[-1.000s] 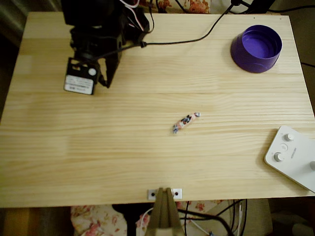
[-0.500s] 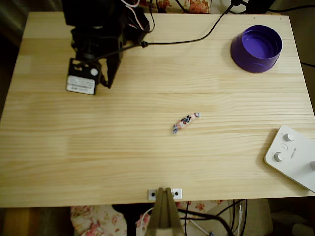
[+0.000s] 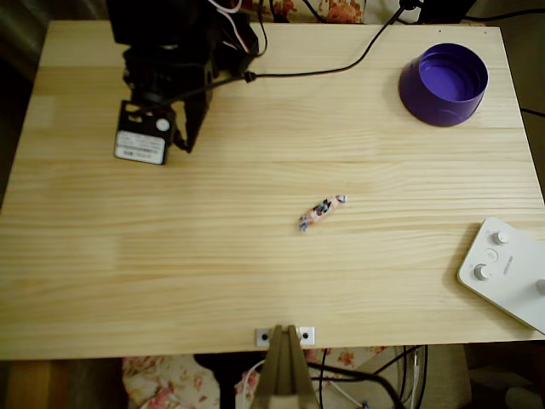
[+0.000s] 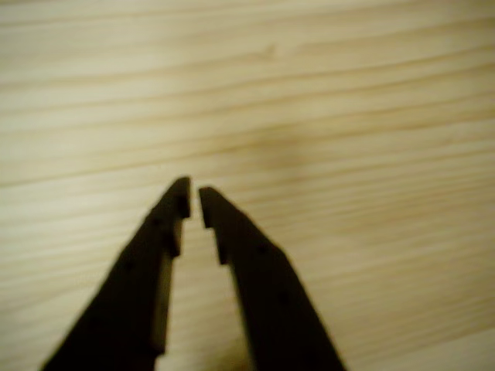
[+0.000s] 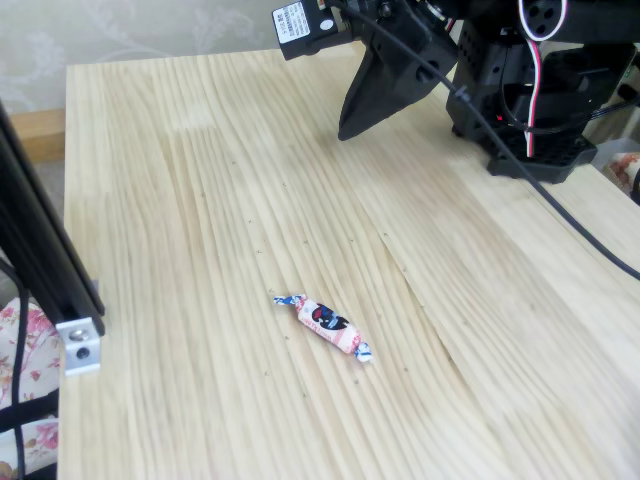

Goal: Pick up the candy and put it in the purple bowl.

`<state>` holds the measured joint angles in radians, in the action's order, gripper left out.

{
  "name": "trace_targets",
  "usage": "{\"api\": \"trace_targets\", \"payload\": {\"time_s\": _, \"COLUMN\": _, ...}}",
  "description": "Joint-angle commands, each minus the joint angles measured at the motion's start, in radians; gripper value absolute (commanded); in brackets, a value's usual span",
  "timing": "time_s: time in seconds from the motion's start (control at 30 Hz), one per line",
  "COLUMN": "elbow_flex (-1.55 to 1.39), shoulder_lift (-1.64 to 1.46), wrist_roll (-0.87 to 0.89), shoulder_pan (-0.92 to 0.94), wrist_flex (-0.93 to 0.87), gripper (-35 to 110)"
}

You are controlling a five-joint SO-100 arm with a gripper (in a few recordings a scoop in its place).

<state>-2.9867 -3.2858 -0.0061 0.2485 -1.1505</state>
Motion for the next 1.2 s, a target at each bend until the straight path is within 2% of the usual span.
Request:
{"api": "trace_targets", "payload": {"time_s": 0.0, "elbow_flex": 0.014, "shoulder_lift": -0.014, "wrist_roll": 0.014, "shoulder_pan": 0.02, "wrist_flex": 0.0, "gripper": -1}}
{"api": "trace_targets", "payload": {"time_s": 0.53, "elbow_flex": 0.11, "shoulder_lift": 0.135, "wrist_roll": -0.035, "shoulder_pan": 0.06, "wrist_flex": 0.118, "gripper": -1}}
{"api": "trace_targets", "payload": {"time_s": 0.73, "elbow_flex": 0.318, "shoulder_lift": 0.362, "wrist_roll": -0.052, "shoulder_pan": 0.029, "wrist_flex": 0.178, "gripper": -1}}
{"api": "trace_targets", "payload": {"time_s": 1.17, "elbow_flex": 0.805, "shoulder_lift": 0.92, "wrist_roll": -0.238, "shoulder_pan": -0.101, "wrist_flex": 0.268, "gripper": -1}}
